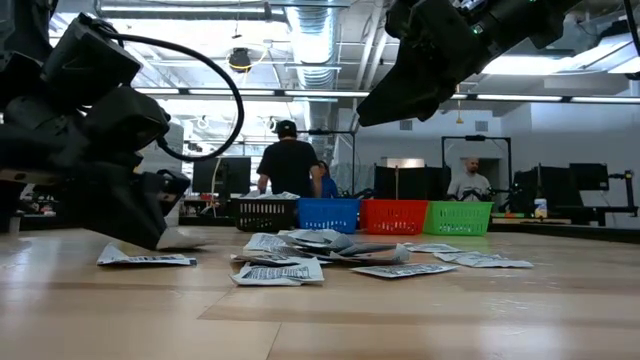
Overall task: Pick & Place First Aid Supplies
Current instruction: Put the blue alcohol pad in the green bin
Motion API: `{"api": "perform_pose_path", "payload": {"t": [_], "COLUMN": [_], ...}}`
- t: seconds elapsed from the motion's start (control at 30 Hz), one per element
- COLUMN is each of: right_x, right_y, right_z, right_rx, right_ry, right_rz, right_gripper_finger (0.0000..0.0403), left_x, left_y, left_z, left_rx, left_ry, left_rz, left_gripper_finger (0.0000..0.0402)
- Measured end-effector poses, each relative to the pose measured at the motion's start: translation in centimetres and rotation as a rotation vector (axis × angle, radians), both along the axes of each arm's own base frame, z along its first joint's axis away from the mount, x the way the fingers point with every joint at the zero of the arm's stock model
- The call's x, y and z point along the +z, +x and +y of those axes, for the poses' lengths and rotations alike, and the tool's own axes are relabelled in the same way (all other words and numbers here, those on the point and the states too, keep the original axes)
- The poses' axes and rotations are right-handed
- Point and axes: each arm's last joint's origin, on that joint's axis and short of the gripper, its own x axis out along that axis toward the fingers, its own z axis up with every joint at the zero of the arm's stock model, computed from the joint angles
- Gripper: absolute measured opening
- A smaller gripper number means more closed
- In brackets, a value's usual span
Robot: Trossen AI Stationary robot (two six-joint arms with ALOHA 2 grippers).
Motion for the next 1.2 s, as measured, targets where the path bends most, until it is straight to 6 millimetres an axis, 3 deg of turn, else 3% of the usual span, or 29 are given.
{"api": "perform_pose_path", "payload": {"t": [0.07,0.33,0.6,0.77,1.03,1.2], "right_x": [0.0,0.1,0.7,2.2,4.5,5.6], "right_y": [0.0,0.0,0.2,1.2,2.4,2.9], "right_z": [0.0,0.3,1.0,0.2,-1.8,-2.6], "right_rx": [-0.003,0.001,0.167,0.170,0.156,0.138], "right_ry": [0.004,0.015,-0.224,-0.295,-0.398,-0.419], "right_rz": [-0.001,-0.010,-0.052,-0.089,-0.098,-0.115], "right_gripper_finger": [0.0176,0.0178,0.0170,0.0163,0.0160,0.0157], "left_x": [0.0,0.6,2.8,4.8,8.1,9.8], "left_y": [0.0,0.2,0.7,0.9,0.7,0.7], "left_z": [0.0,0.1,1.5,2.6,5.4,6.1], "left_rx": [0.010,0.032,0.092,0.095,0.138,0.076], "left_ry": [-0.012,-0.039,-0.048,-0.076,-0.357,-0.538], "left_rz": [0.004,-0.043,-0.169,-0.276,-0.391,-0.402], "left_gripper_finger": [0.0009,0.0004,0.0005,0.0005,0.0007,0.0005]}}
